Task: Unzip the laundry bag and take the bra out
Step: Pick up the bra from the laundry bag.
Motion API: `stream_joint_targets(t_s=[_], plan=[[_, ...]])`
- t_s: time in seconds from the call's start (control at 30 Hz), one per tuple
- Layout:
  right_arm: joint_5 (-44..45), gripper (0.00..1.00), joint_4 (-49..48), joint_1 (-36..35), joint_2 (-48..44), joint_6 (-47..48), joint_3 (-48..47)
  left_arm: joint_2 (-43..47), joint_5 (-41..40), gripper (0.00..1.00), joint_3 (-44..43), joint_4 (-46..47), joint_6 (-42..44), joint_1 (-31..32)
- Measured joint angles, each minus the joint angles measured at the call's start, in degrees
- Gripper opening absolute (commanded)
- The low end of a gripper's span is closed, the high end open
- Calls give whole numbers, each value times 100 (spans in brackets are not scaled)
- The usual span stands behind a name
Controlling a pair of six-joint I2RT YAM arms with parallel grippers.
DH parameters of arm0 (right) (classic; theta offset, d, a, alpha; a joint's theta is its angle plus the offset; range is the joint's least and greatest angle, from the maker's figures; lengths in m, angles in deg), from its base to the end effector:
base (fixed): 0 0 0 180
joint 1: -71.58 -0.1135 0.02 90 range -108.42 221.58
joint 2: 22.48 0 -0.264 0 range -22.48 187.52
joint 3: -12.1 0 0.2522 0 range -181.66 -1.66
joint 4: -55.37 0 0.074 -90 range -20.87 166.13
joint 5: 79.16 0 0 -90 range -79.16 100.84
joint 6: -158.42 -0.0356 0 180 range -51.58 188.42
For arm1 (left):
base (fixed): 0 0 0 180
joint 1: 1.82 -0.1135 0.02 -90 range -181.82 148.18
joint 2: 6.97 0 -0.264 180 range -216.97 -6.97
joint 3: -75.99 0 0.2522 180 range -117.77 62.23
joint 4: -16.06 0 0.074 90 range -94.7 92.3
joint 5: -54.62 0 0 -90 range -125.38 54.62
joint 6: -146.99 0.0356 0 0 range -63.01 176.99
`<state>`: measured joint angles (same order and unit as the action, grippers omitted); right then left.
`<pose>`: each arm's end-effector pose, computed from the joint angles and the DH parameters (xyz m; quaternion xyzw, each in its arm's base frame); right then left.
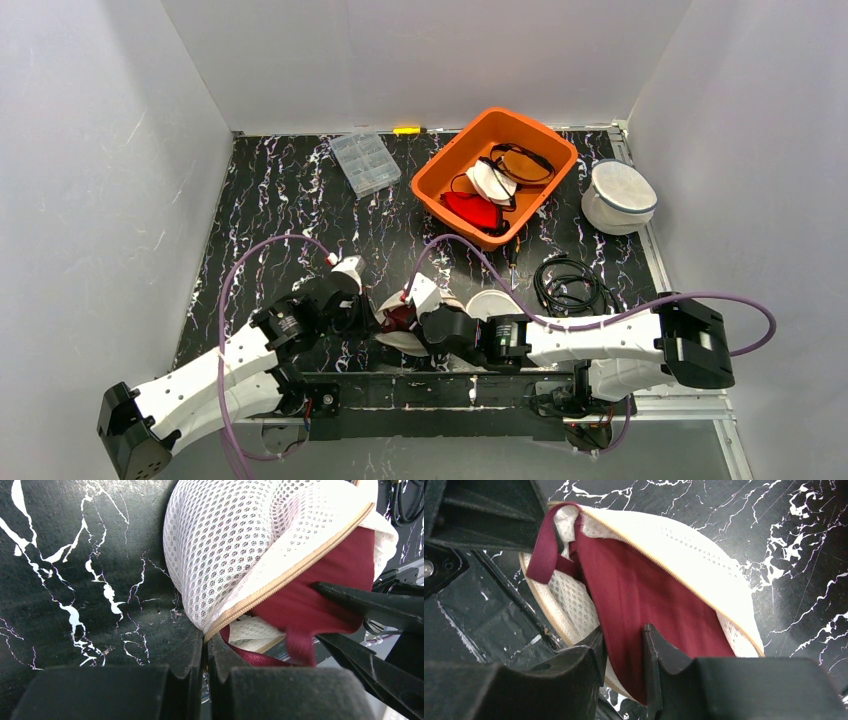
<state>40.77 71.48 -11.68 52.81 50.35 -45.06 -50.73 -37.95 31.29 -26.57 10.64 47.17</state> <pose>0.0504 0.2753 0.2314 -0.3583 0.7845 0.2047 0.4629 0.1084 -0.1222 0.2274 0.0118 0.9122 -0.2887 0.2906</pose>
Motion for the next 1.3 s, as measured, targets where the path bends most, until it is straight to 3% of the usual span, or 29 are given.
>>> stream_joint_targets(t_s=[0.37,0.63,0.9,1.03,1.3], plan=[[293,38,-267,48,48,-284,79,48,-22,0,0,-55,-15,0],[328,39,-424,205,-562,-667,588,50,-24,0,0,-50,-17,0],[260,45,-485,267,-820,-857,776,59,-22,13,0,-33,-31,0],[199,54,-490,269,-833,-868,776,57,-22,19,0,-33,-33,0],[-68,56,-420,289,-1073,-761,732,44,-22,15,0,-33,-28,0]])
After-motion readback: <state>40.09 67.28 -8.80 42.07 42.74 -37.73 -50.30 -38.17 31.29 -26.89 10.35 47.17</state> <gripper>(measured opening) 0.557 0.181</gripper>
